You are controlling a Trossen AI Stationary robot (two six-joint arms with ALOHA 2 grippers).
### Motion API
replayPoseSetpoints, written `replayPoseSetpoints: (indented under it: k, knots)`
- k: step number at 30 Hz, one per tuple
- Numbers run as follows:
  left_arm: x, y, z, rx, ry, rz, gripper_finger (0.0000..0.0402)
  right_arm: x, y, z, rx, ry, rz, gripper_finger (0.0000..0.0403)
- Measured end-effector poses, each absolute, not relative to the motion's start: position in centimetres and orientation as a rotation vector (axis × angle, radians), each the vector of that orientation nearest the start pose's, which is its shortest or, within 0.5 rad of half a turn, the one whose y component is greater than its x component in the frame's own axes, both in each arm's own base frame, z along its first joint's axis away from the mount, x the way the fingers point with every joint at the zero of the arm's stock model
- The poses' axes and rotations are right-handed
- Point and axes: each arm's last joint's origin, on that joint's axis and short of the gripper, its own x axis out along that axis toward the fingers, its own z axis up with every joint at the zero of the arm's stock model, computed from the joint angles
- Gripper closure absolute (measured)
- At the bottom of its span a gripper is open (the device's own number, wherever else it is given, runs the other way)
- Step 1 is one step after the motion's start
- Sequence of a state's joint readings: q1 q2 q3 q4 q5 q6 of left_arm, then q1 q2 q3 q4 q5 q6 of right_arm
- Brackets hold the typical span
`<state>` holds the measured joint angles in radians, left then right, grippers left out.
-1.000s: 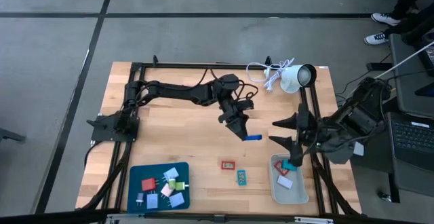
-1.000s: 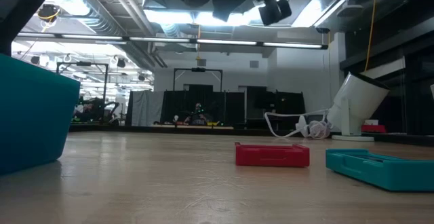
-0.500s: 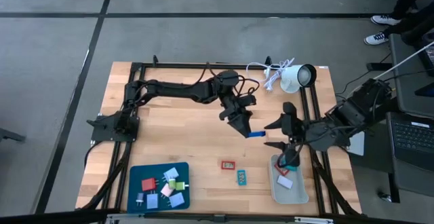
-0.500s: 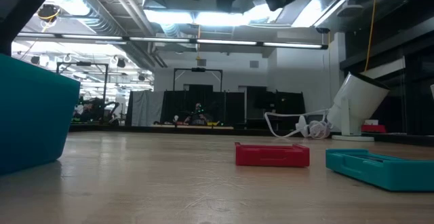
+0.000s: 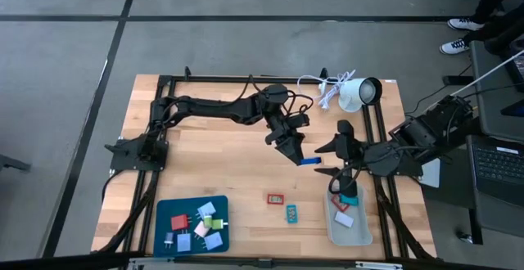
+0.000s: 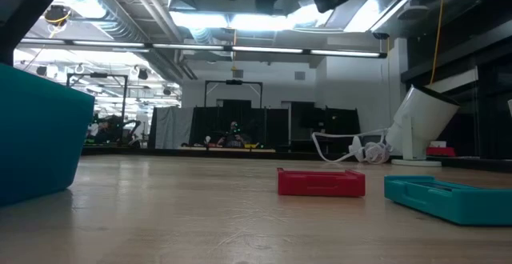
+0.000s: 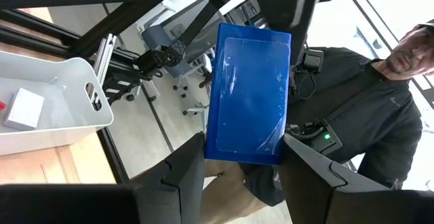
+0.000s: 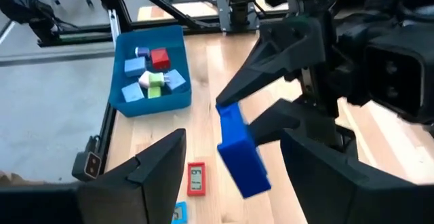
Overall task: Pick & Place Office items
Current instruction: Put the blue digital clock into the gray bin
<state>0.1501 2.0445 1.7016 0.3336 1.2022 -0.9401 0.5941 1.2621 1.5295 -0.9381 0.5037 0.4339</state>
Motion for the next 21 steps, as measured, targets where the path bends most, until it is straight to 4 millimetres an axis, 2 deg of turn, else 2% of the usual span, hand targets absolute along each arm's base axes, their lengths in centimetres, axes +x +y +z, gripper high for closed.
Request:
replayPoseSetpoints:
  k: [4, 9, 18, 21]
  knots:
    - [46.8, 4.3, 31.2, -0.850, 0.495, -0.972, 0.0249, 20.2, 11.9, 42.1, 0.083, 0.562, -0.036, 0.0165]
    - [46.8, 4.3, 31.4, -0.847, 0.494, -0.977, 0.0249, 20.2, 11.9, 42.1, 0.099, 0.562, -0.041, 0.0199]
    - [46.8, 4.4, 35.4, -0.761, 0.400, -1.019, 0.0250, 20.3, 11.7, 42.1, 0.116, 0.560, -0.049, 0.0237]
    - [46.7, 4.3, 35.9, -0.759, 0.401, -1.020, 0.0250, 20.6, 11.4, 42.2, 0.118, 0.550, -0.059, 0.0238]
